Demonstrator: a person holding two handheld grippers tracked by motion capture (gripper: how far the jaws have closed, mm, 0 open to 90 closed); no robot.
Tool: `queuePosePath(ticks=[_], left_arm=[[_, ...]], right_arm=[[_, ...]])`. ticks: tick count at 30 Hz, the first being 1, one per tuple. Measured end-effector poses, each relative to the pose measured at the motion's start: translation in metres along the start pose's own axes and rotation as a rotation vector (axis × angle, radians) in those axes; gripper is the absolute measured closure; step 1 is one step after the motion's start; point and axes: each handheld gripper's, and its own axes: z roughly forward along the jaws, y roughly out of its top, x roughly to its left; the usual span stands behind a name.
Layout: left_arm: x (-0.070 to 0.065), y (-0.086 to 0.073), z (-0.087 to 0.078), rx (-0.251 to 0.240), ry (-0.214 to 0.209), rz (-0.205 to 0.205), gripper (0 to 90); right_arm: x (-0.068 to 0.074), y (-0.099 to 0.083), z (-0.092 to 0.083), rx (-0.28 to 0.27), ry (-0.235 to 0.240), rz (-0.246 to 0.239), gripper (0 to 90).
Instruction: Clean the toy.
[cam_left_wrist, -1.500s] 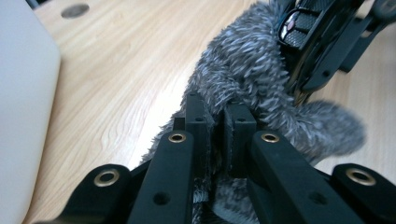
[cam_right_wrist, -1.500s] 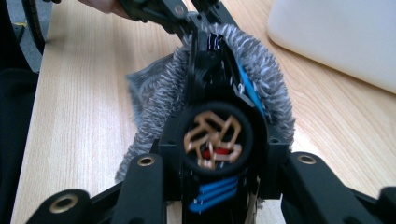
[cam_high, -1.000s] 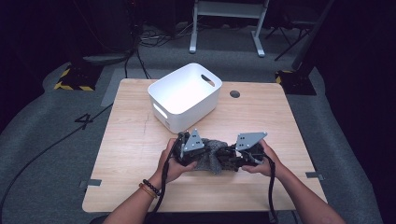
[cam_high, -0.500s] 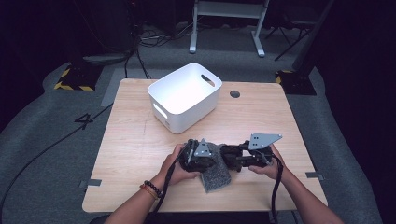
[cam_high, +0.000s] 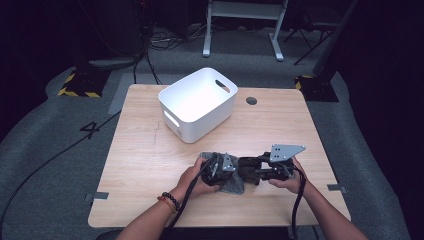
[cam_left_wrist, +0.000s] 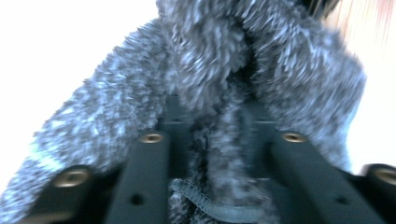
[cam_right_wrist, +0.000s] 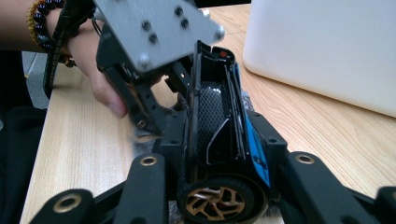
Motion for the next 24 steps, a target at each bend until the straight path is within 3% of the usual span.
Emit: queuePosePath(ticks=[3,6,8,10,14,17,19,21,24], left_arm=[[0.002,0.003,-0.011,-0.102,-0.030,-0.017,76.7],[0.000,0.008,-0.023,-0.174,-0.021,-0.017,77.0],[-0.002,0.010,-0.027,-0.194,-0.002,-0.001,76.9],[-0.001,0.010,-0.029,-0.206,-0.011,-0.008,76.9],[-0.002,0.014,-0.033,-0.228,-0.010,0.000,76.9],[-0.004,0.019,-0.037,-0.264,-0.033,-0.001,77.0],[-0.006,0.023,-0.039,-0.278,-0.031,0.018,77.0],[-0.007,0.025,-0.039,-0.290,-0.033,0.011,77.0],[-0.005,0.026,-0.038,-0.300,-0.047,0.006,77.0]], right_arm=[[-0.001,-0.001,-0.001,-0.005,0.002,0.001,64.7],[0.000,0.000,-0.002,0.015,0.018,-0.013,64.5],[0.001,0.002,-0.003,0.034,0.015,-0.012,64.1],[0.000,0.003,-0.005,0.048,0.014,0.002,63.4],[-0.003,0.005,-0.007,0.123,0.025,0.018,56.6],[0.000,0.009,-0.007,0.200,0.030,-0.012,55.0],[0.002,0.010,-0.007,0.236,0.005,-0.039,55.0],[0.003,0.012,-0.009,0.226,-0.019,-0.063,60.5],[0.002,0.014,-0.014,0.197,-0.017,-0.057,65.2]])
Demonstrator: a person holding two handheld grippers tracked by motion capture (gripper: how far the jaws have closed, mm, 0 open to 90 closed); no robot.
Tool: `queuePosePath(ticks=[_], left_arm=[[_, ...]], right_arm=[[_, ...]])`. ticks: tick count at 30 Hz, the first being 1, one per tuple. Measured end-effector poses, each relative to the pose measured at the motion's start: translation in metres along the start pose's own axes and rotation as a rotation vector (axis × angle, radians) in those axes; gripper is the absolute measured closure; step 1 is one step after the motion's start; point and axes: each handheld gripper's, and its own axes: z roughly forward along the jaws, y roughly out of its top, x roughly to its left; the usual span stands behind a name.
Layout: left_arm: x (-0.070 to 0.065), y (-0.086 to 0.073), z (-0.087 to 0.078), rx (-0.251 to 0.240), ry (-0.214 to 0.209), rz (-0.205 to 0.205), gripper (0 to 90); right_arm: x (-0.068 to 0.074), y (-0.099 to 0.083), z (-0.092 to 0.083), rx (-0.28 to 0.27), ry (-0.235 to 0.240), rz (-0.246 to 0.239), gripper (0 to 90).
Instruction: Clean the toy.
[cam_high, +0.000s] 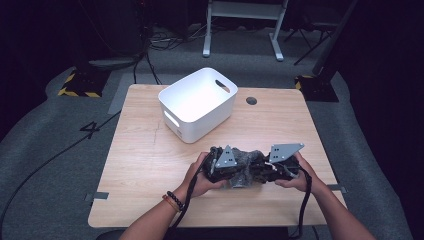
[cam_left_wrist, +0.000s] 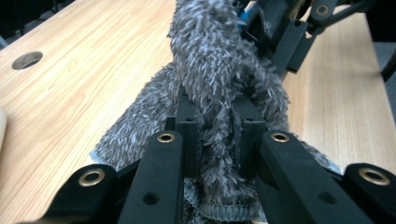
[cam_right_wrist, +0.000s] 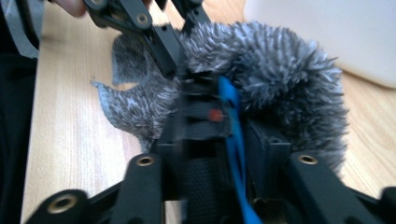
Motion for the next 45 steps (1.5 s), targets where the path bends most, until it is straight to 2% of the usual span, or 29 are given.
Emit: queuePosePath(ticks=[4,7,14,19,23,25,28,33,35,40,41,42,45], left_arm=[[0.001,-0.002,0.006,0.014,-0.002,-0.006,77.0],[0.000,-0.005,0.013,0.045,-0.012,0.004,77.0],[0.003,-0.020,0.032,0.121,-0.031,-0.016,77.0],[0.003,-0.034,0.046,0.268,0.002,0.049,76.9],[0.003,-0.035,0.048,0.279,-0.001,0.050,76.5],[0.004,-0.035,0.047,0.263,-0.007,0.033,76.3],[0.009,-0.033,0.040,0.189,-0.026,-0.009,76.4],[0.020,-0.019,0.015,0.011,0.003,-0.098,76.6],[0.023,-0.015,0.005,-0.061,-0.022,-0.116,76.4],[0.021,-0.009,-0.011,-0.146,-0.068,-0.100,75.7],[0.020,-0.009,-0.013,-0.160,-0.089,-0.091,75.7],[0.018,-0.008,-0.013,-0.161,-0.103,-0.081,75.7],[0.011,-0.008,-0.009,-0.117,-0.116,-0.037,75.5]], right_arm=[[-0.001,-0.005,-0.001,-0.047,-0.012,0.031,65.4],[-0.001,-0.007,-0.001,-0.072,-0.006,0.046,65.7],[-0.001,-0.010,0.000,-0.112,-0.009,0.059,66.0],[-0.002,-0.008,-0.003,-0.150,-0.017,0.072,66.0],[-0.004,-0.006,-0.006,-0.184,-0.024,0.086,66.0],[-0.004,-0.006,-0.007,-0.192,-0.030,0.088,66.0],[-0.003,-0.006,-0.005,-0.185,-0.032,0.080,66.0],[-0.003,-0.006,-0.006,-0.202,-0.017,0.092,66.0],[-0.001,-0.005,-0.004,-0.195,-0.010,0.082,66.0],[0.002,-0.005,0.005,-0.166,-0.010,0.068,66.0],[0.002,-0.005,0.006,-0.166,-0.013,0.069,66.0],[0.002,-0.005,0.006,-0.166,-0.016,0.071,66.0],[0.001,-0.006,0.005,-0.170,-0.026,0.075,66.0]])
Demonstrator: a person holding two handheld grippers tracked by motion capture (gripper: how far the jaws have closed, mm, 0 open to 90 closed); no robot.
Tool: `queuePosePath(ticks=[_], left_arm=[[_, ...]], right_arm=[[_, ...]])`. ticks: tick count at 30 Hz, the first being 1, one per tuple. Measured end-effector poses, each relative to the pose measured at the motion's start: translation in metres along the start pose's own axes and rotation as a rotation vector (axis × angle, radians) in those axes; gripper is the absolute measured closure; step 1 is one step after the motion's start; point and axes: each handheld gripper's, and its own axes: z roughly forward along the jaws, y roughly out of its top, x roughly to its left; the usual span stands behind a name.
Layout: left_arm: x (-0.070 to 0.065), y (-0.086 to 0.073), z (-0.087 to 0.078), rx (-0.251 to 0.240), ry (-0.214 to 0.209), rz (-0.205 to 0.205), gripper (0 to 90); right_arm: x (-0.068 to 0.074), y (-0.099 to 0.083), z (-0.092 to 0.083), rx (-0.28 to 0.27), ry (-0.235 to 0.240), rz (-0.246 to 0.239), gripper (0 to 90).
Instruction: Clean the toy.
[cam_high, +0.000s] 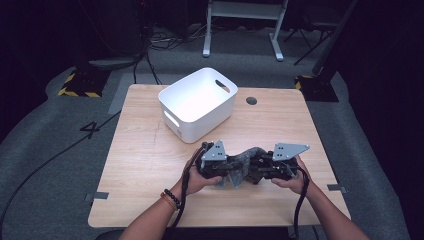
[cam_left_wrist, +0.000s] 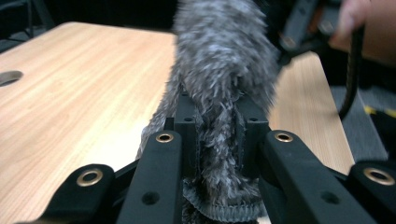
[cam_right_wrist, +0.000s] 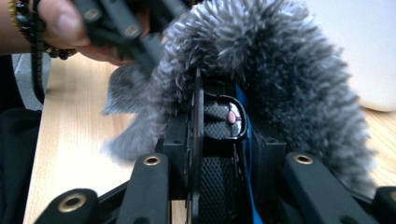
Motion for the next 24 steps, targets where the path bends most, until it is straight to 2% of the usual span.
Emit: queuePosePath(ticks=[4,5,7,9,11,13,15,16,17,20,21,22,24], left_arm=[[-0.003,-0.005,0.011,0.073,0.017,0.014,75.5],[-0.004,-0.007,0.016,0.120,0.035,0.036,75.4],[-0.004,-0.011,0.023,0.178,0.049,0.047,75.5],[-0.004,-0.017,0.031,0.214,0.051,0.055,75.5],[-0.008,-0.020,0.038,0.273,0.079,0.098,75.5],[-0.009,-0.023,0.044,0.324,0.094,0.116,75.6],[-0.011,-0.028,0.051,0.393,0.118,0.153,75.6],[-0.012,-0.031,0.054,0.416,0.115,0.150,75.6],[-0.012,-0.033,0.056,0.425,0.116,0.142,75.6],[-0.010,-0.032,0.054,0.396,0.093,0.107,75.6],[-0.012,-0.031,0.052,0.380,0.070,0.109,75.6],[-0.015,-0.029,0.050,0.365,0.061,0.123,75.6],[-0.022,-0.023,0.045,0.324,0.016,0.152,75.8]], right_arm=[[-0.001,-0.003,0.000,0.013,-0.015,0.003,66.1],[-0.002,-0.004,0.000,0.016,-0.018,0.003,66.1],[-0.003,-0.005,-0.002,0.008,-0.022,0.010,66.1],[-0.004,-0.004,-0.004,-0.006,-0.027,0.016,66.1],[-0.004,-0.003,-0.005,-0.010,-0.034,0.011,66.1],[-0.004,-0.003,-0.006,-0.012,-0.035,0.014,66.1],[-0.005,-0.002,-0.006,-0.014,-0.041,0.012,66.1],[-0.005,-0.002,-0.006,-0.018,-0.039,0.016,66.1],[-0.005,-0.001,-0.007,-0.022,-0.041,0.017,66.1],[-0.005,0.000,-0.008,-0.032,-0.050,0.016,66.1],[-0.005,0.000,-0.009,-0.034,-0.050,0.022,66.1],[-0.006,0.000,-0.009,-0.035,-0.054,0.024,66.1],[-0.007,0.001,-0.011,-0.036,-0.063,0.028,66.1]])
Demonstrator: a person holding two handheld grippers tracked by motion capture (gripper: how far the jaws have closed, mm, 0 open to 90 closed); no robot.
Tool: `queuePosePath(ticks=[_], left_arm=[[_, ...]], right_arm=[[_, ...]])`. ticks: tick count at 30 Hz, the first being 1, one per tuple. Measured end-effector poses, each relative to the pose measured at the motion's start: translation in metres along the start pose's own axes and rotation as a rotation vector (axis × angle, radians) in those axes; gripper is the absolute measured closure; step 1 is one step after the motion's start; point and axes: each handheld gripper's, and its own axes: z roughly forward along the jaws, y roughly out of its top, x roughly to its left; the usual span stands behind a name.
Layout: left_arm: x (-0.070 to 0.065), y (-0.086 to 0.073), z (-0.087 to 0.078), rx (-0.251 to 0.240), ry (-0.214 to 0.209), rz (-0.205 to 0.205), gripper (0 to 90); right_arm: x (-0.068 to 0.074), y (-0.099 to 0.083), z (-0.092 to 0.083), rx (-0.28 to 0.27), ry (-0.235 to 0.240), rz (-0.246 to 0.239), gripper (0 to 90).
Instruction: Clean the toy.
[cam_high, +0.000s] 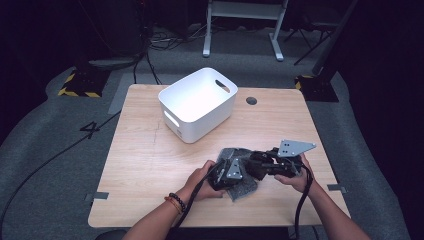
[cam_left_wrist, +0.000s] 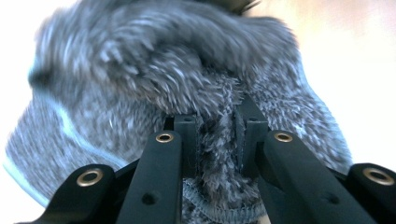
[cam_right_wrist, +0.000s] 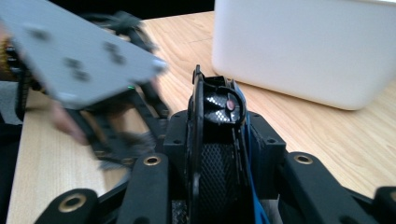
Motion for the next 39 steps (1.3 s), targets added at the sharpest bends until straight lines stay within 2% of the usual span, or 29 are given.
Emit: queuePosePath(ticks=[2,7,10,12,14,17,19,21,22,23,24,26,27,32,35,37,39], left_arm=[[-0.006,0.007,-0.009,-0.037,-0.019,0.029,75.9],[-0.017,0.020,-0.026,-0.156,-0.076,0.063,75.8],[-0.026,0.028,-0.024,-0.172,-0.103,0.090,75.8],[-0.032,0.032,-0.016,-0.150,-0.098,0.113,75.7],[-0.036,0.034,-0.004,-0.122,-0.090,0.111,75.5],[-0.037,0.033,0.010,-0.055,-0.069,0.108,75.6],[-0.033,0.028,0.014,-0.017,-0.037,0.085,75.7],[-0.026,0.021,0.015,0.003,-0.008,0.044,76.0],[-0.019,0.016,0.016,0.028,0.014,0.017,76.2],[-0.014,0.012,0.016,0.039,0.029,0.004,76.2],[-0.006,0.005,0.016,0.049,0.057,-0.027,76.3],[0.006,-0.004,0.014,0.058,0.090,-0.087,76.4],[0.011,-0.007,0.012,0.064,0.122,-0.104,76.5],[0.028,-0.016,0.007,0.081,0.190,-0.171,76.5],[0.040,-0.022,0.005,0.071,0.212,-0.241,76.6],[0.045,-0.025,0.003,0.052,0.190,-0.287,76.6],[0.045,-0.025,0.002,0.034,0.166,-0.298,76.5]], right_arm=[[-0.002,0.000,-0.002,-0.006,-0.013,0.006,66.1],[-0.005,0.001,-0.003,-0.015,-0.035,0.027,66.1],[-0.004,0.001,0.000,-0.006,-0.049,0.026,66.1],[-0.004,0.001,0.003,-0.010,-0.035,0.037,66.1],[-0.003,0.002,0.005,-0.013,-0.030,0.044,66.1],[0.000,0.004,0.006,-0.023,-0.017,0.047,66.1],[-0.001,0.005,0.004,-0.035,-0.010,0.055,66.1],[-0.002,0.006,0.001,-0.052,-0.001,0.071,66.2],[-0.002,0.006,0.000,-0.059,0.003,0.073,66.1],[-0.002,0.007,-0.002,-0.063,0.002,0.077,66.2],[-0.002,0.007,-0.003,-0.065,0.001,0.077,66.2],[-0.002,0.006,-0.005,-0.068,0.007,0.084,66.2],[-0.002,0.006,-0.005,-0.070,0.010,0.080,66.2],[-0.002,0.006,-0.005,-0.074,0.029,0.089,66.2],[-0.001,0.007,-0.006,-0.074,0.047,0.095,66.2],[0.001,0.009,-0.006,-0.073,0.053,0.088,66.2],[0.002,0.010,-0.005,-0.077,0.062,0.084,66.2]])
